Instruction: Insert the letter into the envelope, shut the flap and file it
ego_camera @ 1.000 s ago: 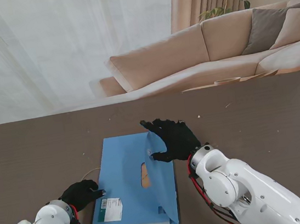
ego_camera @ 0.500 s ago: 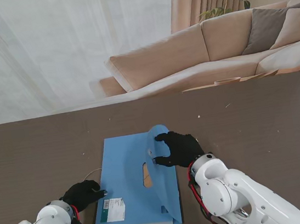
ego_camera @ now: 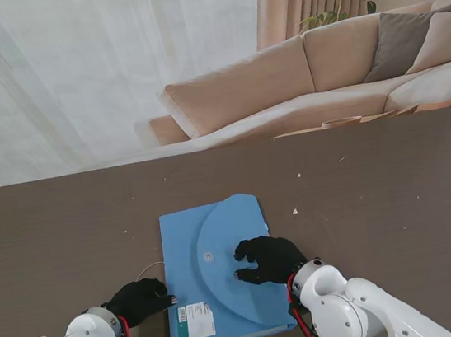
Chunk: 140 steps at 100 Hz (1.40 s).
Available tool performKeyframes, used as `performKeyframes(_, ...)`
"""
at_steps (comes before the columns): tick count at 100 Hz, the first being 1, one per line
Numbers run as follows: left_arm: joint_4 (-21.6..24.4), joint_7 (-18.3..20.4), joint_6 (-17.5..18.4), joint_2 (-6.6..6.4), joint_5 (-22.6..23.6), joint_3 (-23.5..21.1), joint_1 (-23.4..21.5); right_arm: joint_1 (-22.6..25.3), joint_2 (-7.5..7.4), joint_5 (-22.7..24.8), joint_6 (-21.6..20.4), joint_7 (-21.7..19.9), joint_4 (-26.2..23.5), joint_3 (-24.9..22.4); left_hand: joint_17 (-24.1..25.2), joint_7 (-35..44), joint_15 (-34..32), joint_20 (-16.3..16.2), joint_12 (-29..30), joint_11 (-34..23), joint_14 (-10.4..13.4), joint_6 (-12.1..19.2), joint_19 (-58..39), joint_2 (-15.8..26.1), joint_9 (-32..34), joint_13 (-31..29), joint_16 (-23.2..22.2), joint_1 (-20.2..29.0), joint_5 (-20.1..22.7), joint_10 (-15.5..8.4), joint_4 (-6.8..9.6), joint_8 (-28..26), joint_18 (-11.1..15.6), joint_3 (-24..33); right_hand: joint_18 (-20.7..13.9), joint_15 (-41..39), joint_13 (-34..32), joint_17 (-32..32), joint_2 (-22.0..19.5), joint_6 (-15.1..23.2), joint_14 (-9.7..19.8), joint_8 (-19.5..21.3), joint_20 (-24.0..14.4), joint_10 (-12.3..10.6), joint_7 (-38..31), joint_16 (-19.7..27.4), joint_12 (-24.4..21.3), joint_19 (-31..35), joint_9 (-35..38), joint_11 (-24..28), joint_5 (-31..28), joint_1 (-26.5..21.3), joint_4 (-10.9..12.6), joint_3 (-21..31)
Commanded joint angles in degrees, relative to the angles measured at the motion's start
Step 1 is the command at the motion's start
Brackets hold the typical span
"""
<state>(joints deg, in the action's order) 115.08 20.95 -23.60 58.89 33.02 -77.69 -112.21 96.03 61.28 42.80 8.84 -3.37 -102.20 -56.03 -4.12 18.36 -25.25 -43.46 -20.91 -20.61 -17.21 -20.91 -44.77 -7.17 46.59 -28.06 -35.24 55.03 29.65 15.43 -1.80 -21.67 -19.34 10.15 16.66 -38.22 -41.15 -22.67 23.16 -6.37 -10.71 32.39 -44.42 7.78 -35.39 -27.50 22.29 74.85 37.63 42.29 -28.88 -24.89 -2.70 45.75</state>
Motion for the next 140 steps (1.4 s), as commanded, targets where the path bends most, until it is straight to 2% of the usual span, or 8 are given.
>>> performKeyframes(1, 0.2, 1.3, -0.3, 0.45, -0.1, 0.8, -0.4, -0.4, 0.17, -0.8, -1.1, -1.5, 1.0, 0.8, 0.7, -0.3, 1.4, 0.6, 0.4, 0.4, -1.2, 3.9, 0.5, -0.1, -1.6, -0.4, 1.3, -0.3, 0.1, -0.3, 0.51, -0.2, -0.4, 0.9, 0.9, 2.1, -2.0, -1.0, -0.5, 2.2, -1.0, -2.3, 1.0, -0.3, 0.7, 1.3, -1.1, 1.6, 1.3, -1.7, -0.8, -1.5, 0.8, 1.0)
performKeyframes(34, -0.1, 1.3, -0.6, 0.44, 0.6, 1.0, -0.1, -1.5, 0.00, 7.5, 2.2, 0.7, 1.9, 1.3, 1.1, -0.4, 1.5, 0.1, 0.2, 0.1, -1.4, 4.0, 0.9, -0.1, -1.9, -0.3, 0.9, -0.1, 0.2, -0.3, 0.56, -0.3, -0.5, 0.7, -1.3, 9.9, 20.8, 14.9, 2.1, 23.7, -2.0, -7.3, -1.0, -8.8, 6.5, 2.7, -2.5, -5.5, -18.5, -8.6, 8.3, -5.5, 4.3, 5.0)
performKeyframes(56, -0.2, 1.3, -0.4, 0.43, 0.3, 1.0, 0.0, -5.5, -0.56, 11.5, 4.7, -1.5, 5.1, 3.4, 1.1, -0.6, 1.6, -0.3, 0.1, 0.0, -1.4, 4.1, 1.2, -0.1, -2.0, -0.1, 0.7, -0.1, 0.1, -0.4, 0.56, -0.3, -0.5, 0.5, 1.5, 16.1, 26.5, 17.7, 5.3, 23.0, -3.9, -7.5, -0.6, -9.9, 11.3, 6.0, -8.7, -11.8, -27.1, -18.8, 19.1, -0.4, 1.1, -1.1)
performKeyframes(80, -0.2, 1.8, -0.7, 0.32, 0.2, 1.3, 0.5, -12.7, -0.89, 9.7, 3.0, -4.3, 10.4, 9.5, 1.2, -0.6, 1.5, -0.5, 0.0, 0.0, -1.2, 4.3, 1.4, -0.1, -2.1, -0.2, 0.5, 0.0, 0.1, -0.6, 0.56, -0.4, -0.4, 0.4, 3.3, 19.0, 27.3, 18.2, 5.5, 22.8, -4.4, -6.1, 1.3, -10.1, 14.0, 7.7, -9.7, -16.0, -27.2, -24.2, 20.5, 2.1, 0.4, -5.0)
performKeyframes(91, -0.2, 1.9, -0.7, 0.29, 0.2, 1.4, 0.6, -15.3, -0.59, 7.7, 3.2, -4.3, 12.6, 11.2, 1.1, -0.6, 1.5, -0.6, 0.0, -0.1, -1.3, 4.3, 1.4, 0.0, -2.1, 0.0, 0.5, 0.0, 0.1, -0.6, 0.58, -0.4, -0.4, 0.3, 6.8, 22.5, 30.6, 20.6, 5.4, 22.6, -4.1, -5.2, 6.7, -10.4, 15.8, 10.8, -11.2, -23.1, -27.4, -28.8, 21.4, 2.6, 0.4, -5.7)
performKeyframes(115, -0.3, 2.1, -0.6, 0.26, 0.2, 1.3, 0.8, -17.9, -0.66, 3.8, 1.2, -6.7, 15.0, 12.2, 1.2, -0.6, 1.5, -0.7, -0.1, -0.1, -1.3, 4.4, 1.6, -0.1, -2.2, 0.0, 0.3, 0.1, 0.1, -0.7, 0.58, -0.5, -0.4, 0.2, 11.5, 26.4, 36.3, 30.4, 7.4, 22.0, -3.6, -4.7, 29.7, -11.6, 19.0, 15.8, -11.4, -28.1, -28.2, -36.2, 23.6, 7.1, -0.8, -5.7)
performKeyframes(129, -0.6, 2.0, -0.6, 0.29, 0.3, 1.3, 1.0, -17.5, -0.99, 2.2, -1.5, -8.3, 15.0, 10.9, 1.3, -0.5, 1.5, -0.8, -0.1, 0.0, -1.3, 4.5, 1.8, -0.1, -2.3, 0.2, 0.3, 0.1, 0.1, -0.7, 0.59, -0.5, -0.3, 0.1, 11.6, 26.4, 35.8, 28.4, 7.6, 21.6, -3.3, -5.1, 31.1, -11.6, 21.6, 15.4, -10.9, -25.9, -28.5, -36.9, 23.6, 7.9, -0.8, -6.4)
performKeyframes(140, -0.9, 1.8, -0.7, 0.33, 0.0, 1.4, 1.3, -17.5, -1.34, 1.6, -2.6, -10.0, 14.6, 10.8, 1.4, -0.5, 1.7, -0.8, -0.1, 0.1, -1.2, 5.1, 2.1, 0.0, -2.6, 0.4, 0.3, 0.2, 0.1, -0.7, 0.59, -0.6, -0.3, 0.1, 12.1, 22.4, 34.1, 22.9, 8.1, 22.5, -3.7, -1.5, 26.9, -11.4, 19.2, 13.2, -8.8, -21.2, -28.0, -34.6, 22.3, 6.8, -0.8, -6.4)
